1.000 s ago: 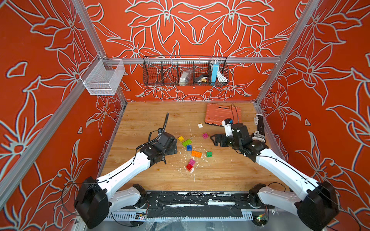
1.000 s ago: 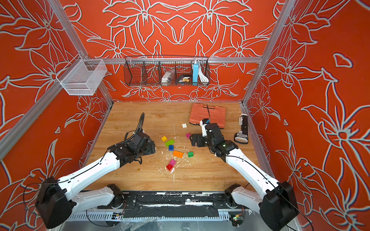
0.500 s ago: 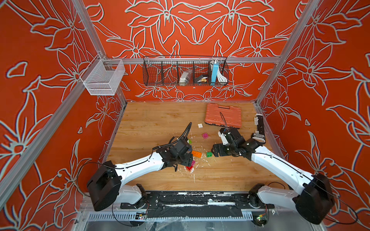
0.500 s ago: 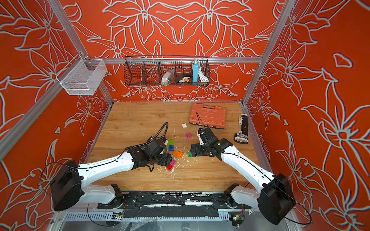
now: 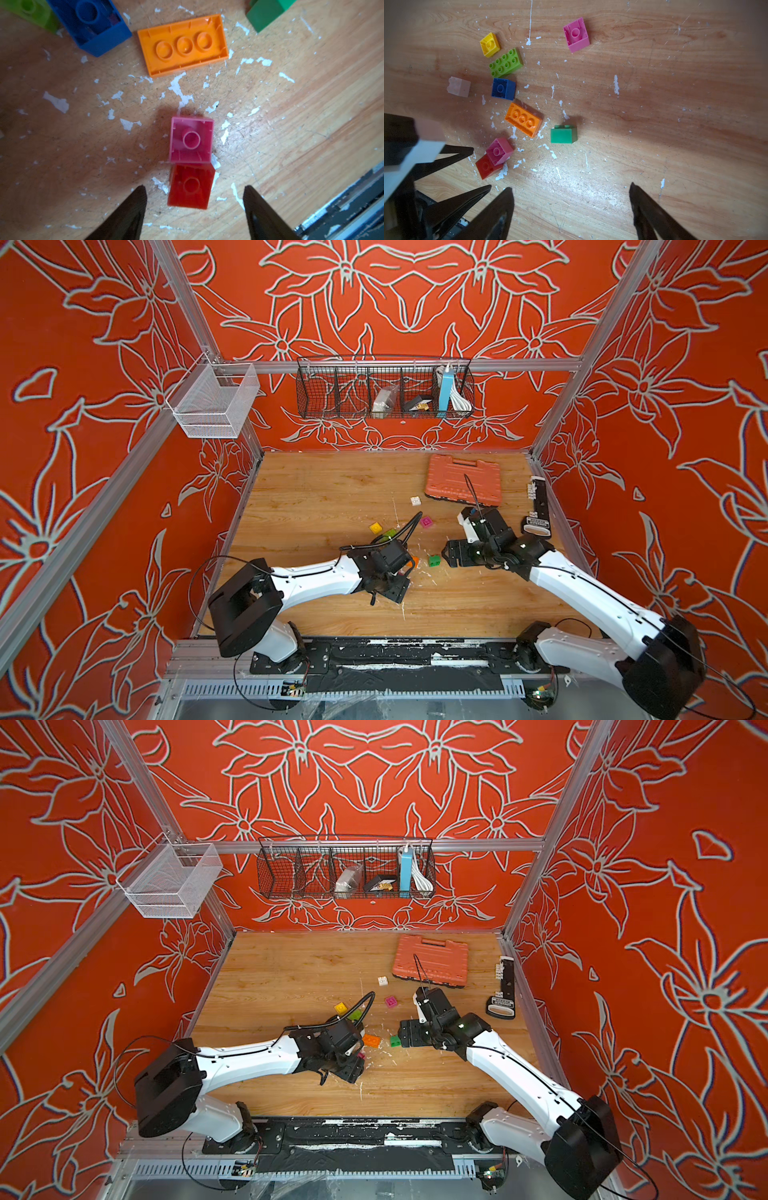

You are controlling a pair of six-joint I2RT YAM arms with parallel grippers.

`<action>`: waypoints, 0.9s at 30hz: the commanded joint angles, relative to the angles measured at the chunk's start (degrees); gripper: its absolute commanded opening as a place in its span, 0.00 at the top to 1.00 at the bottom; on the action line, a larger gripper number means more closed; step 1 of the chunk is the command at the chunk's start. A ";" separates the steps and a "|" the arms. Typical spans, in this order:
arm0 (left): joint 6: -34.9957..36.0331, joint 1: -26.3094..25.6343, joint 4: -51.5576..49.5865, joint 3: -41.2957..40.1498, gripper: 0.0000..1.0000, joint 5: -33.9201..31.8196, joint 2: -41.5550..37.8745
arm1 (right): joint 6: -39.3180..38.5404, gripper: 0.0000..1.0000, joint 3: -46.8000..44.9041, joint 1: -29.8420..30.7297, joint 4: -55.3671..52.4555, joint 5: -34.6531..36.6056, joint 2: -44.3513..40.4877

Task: Assemble the letter r with lego
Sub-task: Pick up the lego brick from the center of the board.

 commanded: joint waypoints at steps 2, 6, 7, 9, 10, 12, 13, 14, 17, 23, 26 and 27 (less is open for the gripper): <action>2.67 -0.25 -2.64 2.41 0.28 -0.72 2.89 | -0.55 0.11 -0.84 0.24 -2.05 1.92 -1.54; 3.77 -0.34 -3.13 3.85 0.34 -1.00 5.20 | -0.50 0.12 -0.97 0.17 -2.13 1.94 -1.69; 3.96 -0.34 -3.13 4.21 0.35 -0.92 5.59 | -0.41 0.12 -0.88 0.24 -2.09 1.92 -1.77; 4.21 -0.40 -2.96 4.47 0.39 -0.62 6.36 | -0.40 0.12 -0.88 0.24 -2.16 1.81 -1.78; 4.35 -0.43 -2.95 4.67 0.41 -0.41 6.76 | -0.40 0.13 -0.81 0.24 -2.24 1.83 -1.79; 4.49 -0.51 -3.02 4.85 0.45 -0.24 7.49 | -0.32 0.13 -0.81 0.24 -2.32 1.83 -2.02; 4.61 -0.64 -3.13 4.96 0.47 -0.17 7.80 | -0.35 0.13 -0.97 0.24 -2.32 1.84 -2.06; 4.58 -0.68 -3.20 4.98 0.48 -0.13 7.93 | -0.34 0.13 -1.01 0.24 -2.35 1.88 -2.22; 4.57 -0.95 -3.39 5.01 0.54 0.03 8.31 | -0.23 0.13 -1.22 0.24 -2.42 1.91 -2.34; 4.07 -1.39 -4.07 4.74 0.67 -0.10 8.20 | 0.28 0.14 -1.36 0.24 -2.51 2.01 -3.03; 3.48 -1.48 -4.74 4.80 0.76 -0.56 6.68 | 0.39 0.15 -1.22 0.24 -2.59 2.49 -3.91; 3.21 -1.48 -5.04 4.88 0.79 -0.65 5.63 | 0.39 0.16 -1.15 0.24 -2.52 2.75 -4.50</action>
